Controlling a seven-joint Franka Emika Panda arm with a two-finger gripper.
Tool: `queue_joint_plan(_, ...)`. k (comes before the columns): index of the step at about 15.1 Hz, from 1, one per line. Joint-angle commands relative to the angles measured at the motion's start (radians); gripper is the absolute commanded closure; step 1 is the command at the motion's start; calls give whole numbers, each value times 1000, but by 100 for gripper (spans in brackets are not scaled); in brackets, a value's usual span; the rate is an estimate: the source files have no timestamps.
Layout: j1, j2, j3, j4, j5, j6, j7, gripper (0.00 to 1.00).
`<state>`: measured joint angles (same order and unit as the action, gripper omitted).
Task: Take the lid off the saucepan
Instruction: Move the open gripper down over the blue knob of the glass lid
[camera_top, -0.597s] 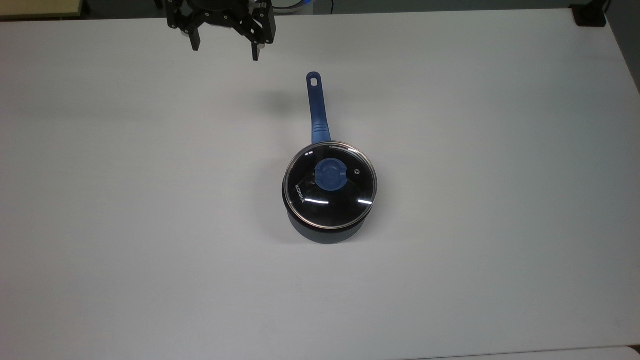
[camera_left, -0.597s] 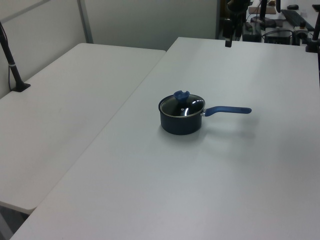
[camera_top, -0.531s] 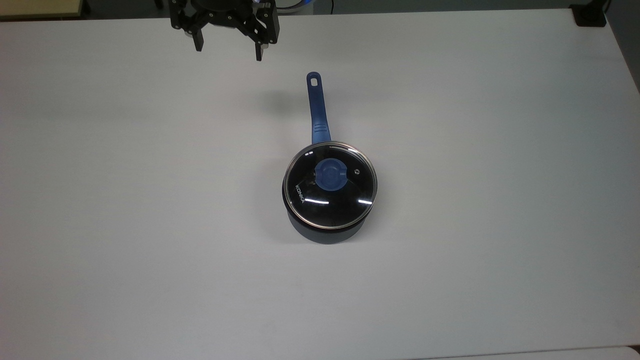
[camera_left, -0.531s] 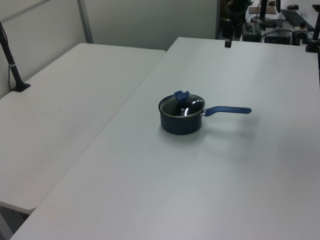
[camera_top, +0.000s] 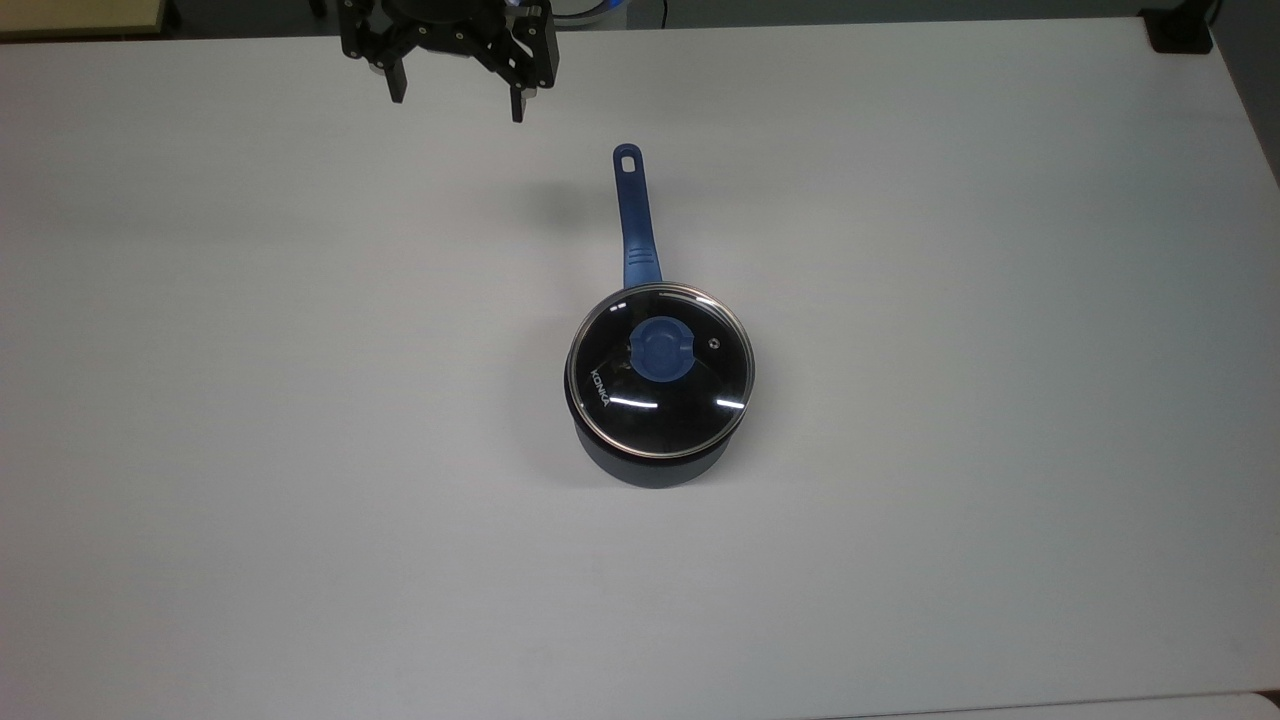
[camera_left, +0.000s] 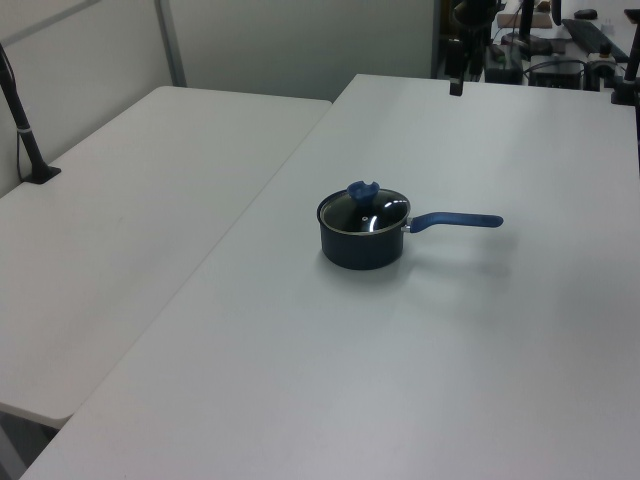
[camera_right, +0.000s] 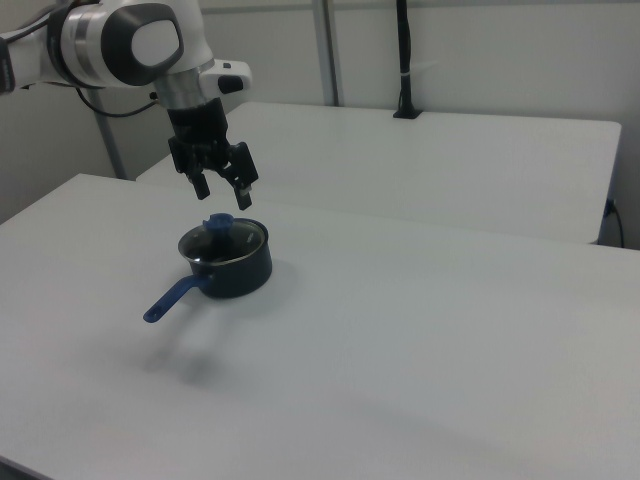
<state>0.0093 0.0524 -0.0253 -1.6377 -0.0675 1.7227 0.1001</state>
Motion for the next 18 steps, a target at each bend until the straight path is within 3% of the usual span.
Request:
queue_joint_plan(1,27,16,-1,-2,0,14,-28,0)
queue_joint_plan(6,101,144,-1,76,43,95,-17,0)
queue_joint_plan(12,172,270,-1,82,67,296,-14,0)
queue_joint_plan(18,195,372,-1,131,71,449,41,0)
